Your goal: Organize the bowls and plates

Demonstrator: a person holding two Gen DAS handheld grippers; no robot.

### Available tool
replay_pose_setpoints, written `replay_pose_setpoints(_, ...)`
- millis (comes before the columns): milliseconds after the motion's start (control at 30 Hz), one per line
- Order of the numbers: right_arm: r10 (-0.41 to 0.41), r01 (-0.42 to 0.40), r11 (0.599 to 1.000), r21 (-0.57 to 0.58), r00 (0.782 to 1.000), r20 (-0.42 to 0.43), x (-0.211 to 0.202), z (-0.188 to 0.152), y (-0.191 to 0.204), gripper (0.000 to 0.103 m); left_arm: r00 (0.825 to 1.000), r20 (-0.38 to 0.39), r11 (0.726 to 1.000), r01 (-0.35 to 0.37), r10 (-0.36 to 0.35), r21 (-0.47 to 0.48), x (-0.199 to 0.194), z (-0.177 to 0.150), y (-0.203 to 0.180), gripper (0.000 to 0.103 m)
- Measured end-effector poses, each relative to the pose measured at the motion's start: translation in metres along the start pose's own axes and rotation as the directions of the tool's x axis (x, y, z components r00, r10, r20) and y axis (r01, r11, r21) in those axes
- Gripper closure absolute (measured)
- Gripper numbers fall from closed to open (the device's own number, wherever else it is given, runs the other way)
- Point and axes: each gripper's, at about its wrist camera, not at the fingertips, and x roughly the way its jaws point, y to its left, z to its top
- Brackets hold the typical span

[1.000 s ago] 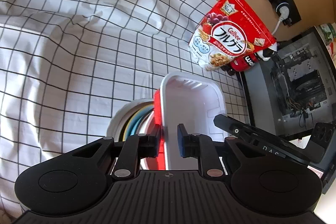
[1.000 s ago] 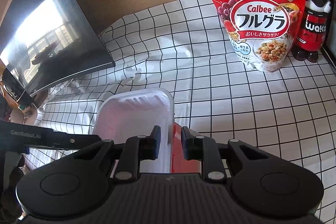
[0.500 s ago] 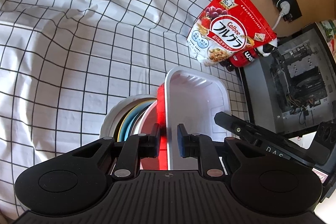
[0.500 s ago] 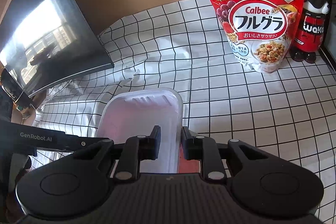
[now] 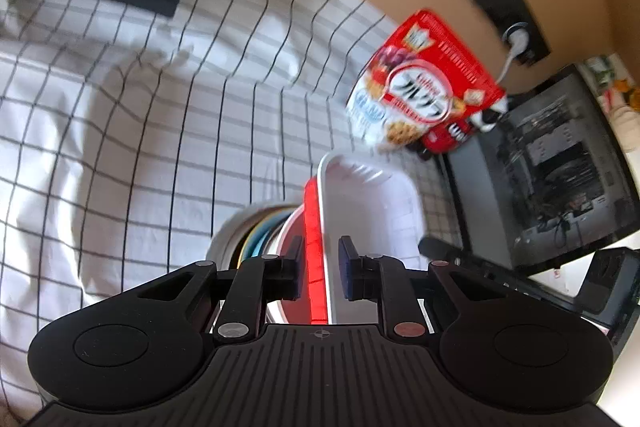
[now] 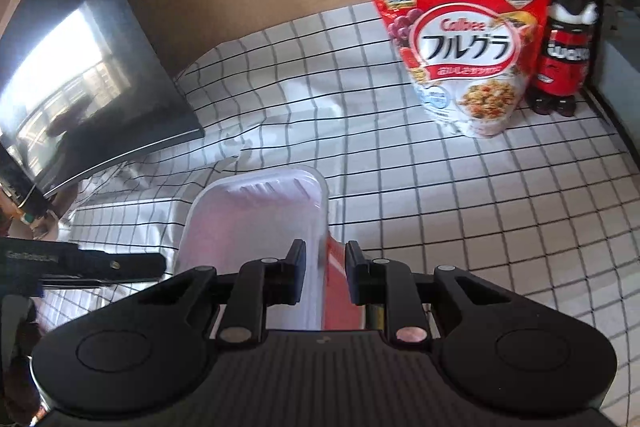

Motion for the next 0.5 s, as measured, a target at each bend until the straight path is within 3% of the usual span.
replay_pose_setpoints(100, -0.044, 0.043, 0.999, 0.025, 0.998, 0.037, -0.019, -0.013, 0.007, 0.08, 0.995, 0.09, 0.994, 0.036, -0.045, 0.102, -0.017, -0.011, -0.007, 0.084)
replay_pose_setpoints(233, -0.13, 0.125, 0.991, 0.055, 0.985, 0.111, -0.049, -0.037, 0.021, 0.068, 0.979, 0.157, 0.957, 0.084, -0.131, 0.278, -0.038, -0.039, -0.018, 0.084)
replay_pose_setpoints(300, -0.164, 0.157, 0.986, 0.058, 0.974, 0.154, -0.067, -0.051, 0.027, 0.064, 0.969, 0.216, 0.937, 0.043, -0.124, 0.346, -0.051, -0.055, -0.023, 0.086)
replay_pose_setpoints(367, -0.181, 0.174, 0.983, 0.05, 0.966, 0.186, -0.083, -0.064, 0.032, 0.059, 0.944, 0.314, 0.915, -0.038, -0.099, 0.401, -0.07, -0.075, -0.03, 0.088)
replay_pose_setpoints(433, -0.178, 0.175, 0.984, 0.03, 0.962, 0.207, -0.098, -0.075, 0.035, 0.052, 0.921, 0.383, 0.916, -0.099, -0.063, 0.388, -0.087, -0.091, -0.037, 0.088)
replay_pose_setpoints(500, -0.156, 0.161, 0.987, -0.003, 0.962, 0.224, -0.112, -0.085, 0.038, 0.048, 0.899, 0.438, 0.917, -0.188, 0.017, 0.351, -0.098, -0.109, -0.047, 0.088)
